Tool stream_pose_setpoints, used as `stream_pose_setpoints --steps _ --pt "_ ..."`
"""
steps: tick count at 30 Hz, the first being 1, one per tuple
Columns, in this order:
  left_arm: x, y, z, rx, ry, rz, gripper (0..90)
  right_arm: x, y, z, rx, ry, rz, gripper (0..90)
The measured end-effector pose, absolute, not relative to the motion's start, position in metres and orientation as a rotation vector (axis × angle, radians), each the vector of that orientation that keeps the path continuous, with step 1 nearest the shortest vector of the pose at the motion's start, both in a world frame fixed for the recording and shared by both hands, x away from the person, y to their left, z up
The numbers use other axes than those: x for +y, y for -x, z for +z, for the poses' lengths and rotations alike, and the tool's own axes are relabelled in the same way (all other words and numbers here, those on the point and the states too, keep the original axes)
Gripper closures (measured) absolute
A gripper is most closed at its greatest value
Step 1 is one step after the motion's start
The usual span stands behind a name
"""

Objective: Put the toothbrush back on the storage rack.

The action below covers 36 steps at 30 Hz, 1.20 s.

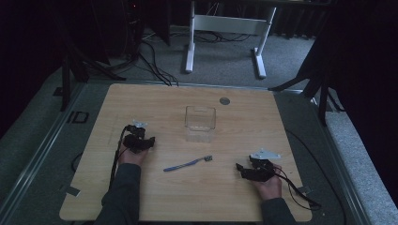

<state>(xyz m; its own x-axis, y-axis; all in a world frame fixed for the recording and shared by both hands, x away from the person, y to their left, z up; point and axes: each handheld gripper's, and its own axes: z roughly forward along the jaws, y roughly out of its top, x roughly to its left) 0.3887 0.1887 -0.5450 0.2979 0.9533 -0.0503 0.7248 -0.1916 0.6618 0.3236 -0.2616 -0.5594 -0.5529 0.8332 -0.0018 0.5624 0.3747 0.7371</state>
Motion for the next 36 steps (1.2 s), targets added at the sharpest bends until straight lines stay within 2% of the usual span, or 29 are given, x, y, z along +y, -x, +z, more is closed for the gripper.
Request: stream_pose_setpoints --steps 18,28,36 --pt "0.171 -0.364 -0.489 1.292 -1.930 0.550 52.1 -0.261 -0.323 -0.559 2.272 -1.209 0.996 28.5" --pt "0.149 -0.352 -0.469 1.188 -1.973 0.568 53.2 -0.261 -0.323 -0.559 2.276 -1.205 0.999 28.1" --pt "0.144 -0.344 -0.444 1.130 -1.991 0.553 53.8 -0.261 -0.323 -0.559 2.278 -1.203 0.997 27.9"
